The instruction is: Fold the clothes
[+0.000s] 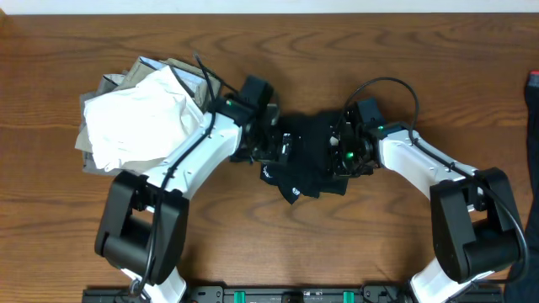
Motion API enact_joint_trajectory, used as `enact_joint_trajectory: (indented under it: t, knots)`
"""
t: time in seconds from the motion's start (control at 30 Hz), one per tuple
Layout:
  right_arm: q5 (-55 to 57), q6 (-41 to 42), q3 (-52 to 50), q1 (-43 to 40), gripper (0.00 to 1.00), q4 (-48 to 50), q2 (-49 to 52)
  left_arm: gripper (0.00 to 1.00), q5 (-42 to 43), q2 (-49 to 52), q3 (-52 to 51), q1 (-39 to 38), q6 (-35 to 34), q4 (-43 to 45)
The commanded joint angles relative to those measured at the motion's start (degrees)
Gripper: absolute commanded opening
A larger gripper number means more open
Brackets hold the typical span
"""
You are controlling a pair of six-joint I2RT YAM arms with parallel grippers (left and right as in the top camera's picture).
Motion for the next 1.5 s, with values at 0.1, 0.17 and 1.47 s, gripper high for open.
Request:
enact_joint_trajectory:
  t: [0.1,0.17,1.47]
  knots:
    - [9.03,0.96,-1.95,-0.76,0.14,-1.53,3.26,0.57,4.55,2.10,-5.40,-0.33,-0.52,0.98]
    - [9.03,0.98,-1.95,-0.76,0.14,-1.22,3.26,0.25,4.15,2.97,-6.25,-0.33,-0.37,0.90]
    - [9.40,-0.20,-1.95,-4.15,0.23,-5.16,3.26,0.98,26.23,11.41,-7.10,4.28,-3.61,15.58]
